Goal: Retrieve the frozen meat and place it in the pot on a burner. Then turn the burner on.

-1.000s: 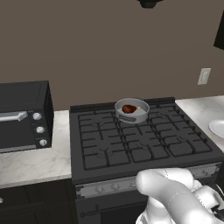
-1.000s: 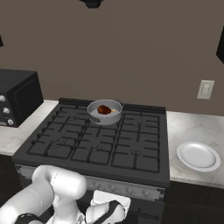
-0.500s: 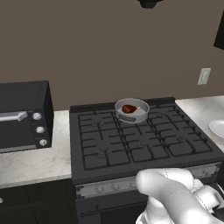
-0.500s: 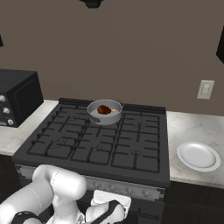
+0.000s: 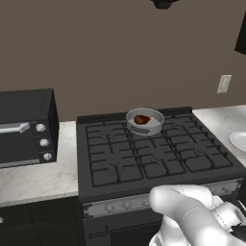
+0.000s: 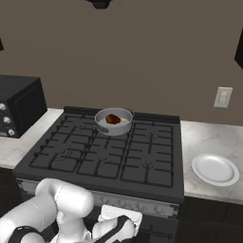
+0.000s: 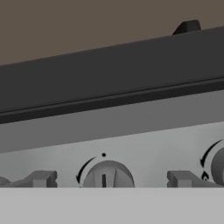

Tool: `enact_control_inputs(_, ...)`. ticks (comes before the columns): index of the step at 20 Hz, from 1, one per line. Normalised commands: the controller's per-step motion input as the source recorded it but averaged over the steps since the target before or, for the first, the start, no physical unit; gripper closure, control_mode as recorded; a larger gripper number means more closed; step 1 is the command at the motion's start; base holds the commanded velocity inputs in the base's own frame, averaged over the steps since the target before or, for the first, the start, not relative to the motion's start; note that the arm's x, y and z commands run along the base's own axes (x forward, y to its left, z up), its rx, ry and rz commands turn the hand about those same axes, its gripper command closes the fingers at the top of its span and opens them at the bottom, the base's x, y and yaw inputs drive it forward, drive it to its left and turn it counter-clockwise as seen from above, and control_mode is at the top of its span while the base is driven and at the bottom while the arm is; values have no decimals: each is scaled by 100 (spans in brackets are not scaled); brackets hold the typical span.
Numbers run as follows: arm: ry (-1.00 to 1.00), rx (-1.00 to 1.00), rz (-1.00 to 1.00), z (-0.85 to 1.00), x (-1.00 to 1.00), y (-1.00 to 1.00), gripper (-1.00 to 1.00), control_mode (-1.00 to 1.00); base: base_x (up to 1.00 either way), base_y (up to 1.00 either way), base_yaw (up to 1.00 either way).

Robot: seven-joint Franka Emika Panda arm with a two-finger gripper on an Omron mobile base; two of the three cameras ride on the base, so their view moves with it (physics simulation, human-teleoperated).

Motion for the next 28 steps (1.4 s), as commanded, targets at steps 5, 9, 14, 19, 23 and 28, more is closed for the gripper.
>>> enact_control_inputs(5, 0, 0, 0, 0, 2, 0, -100, -100, 0, 0, 0)
enact_control_inputs(9, 0, 0, 0, 0, 5, 0, -100, -100, 0, 0, 0)
enact_control_inputs(14, 0, 0, 0, 0, 7, 0, -100, -100, 0, 0, 0)
enact_control_inputs(19, 0, 0, 0, 0, 1, 0, 100, -100, 0, 0, 0)
enact_control_inputs(23, 0, 0, 0, 0, 0, 0, 100, -100, 0, 0, 0)
enact_control_inputs(28, -1, 0, 0, 0, 0, 0, 100, -100, 0, 0, 0)
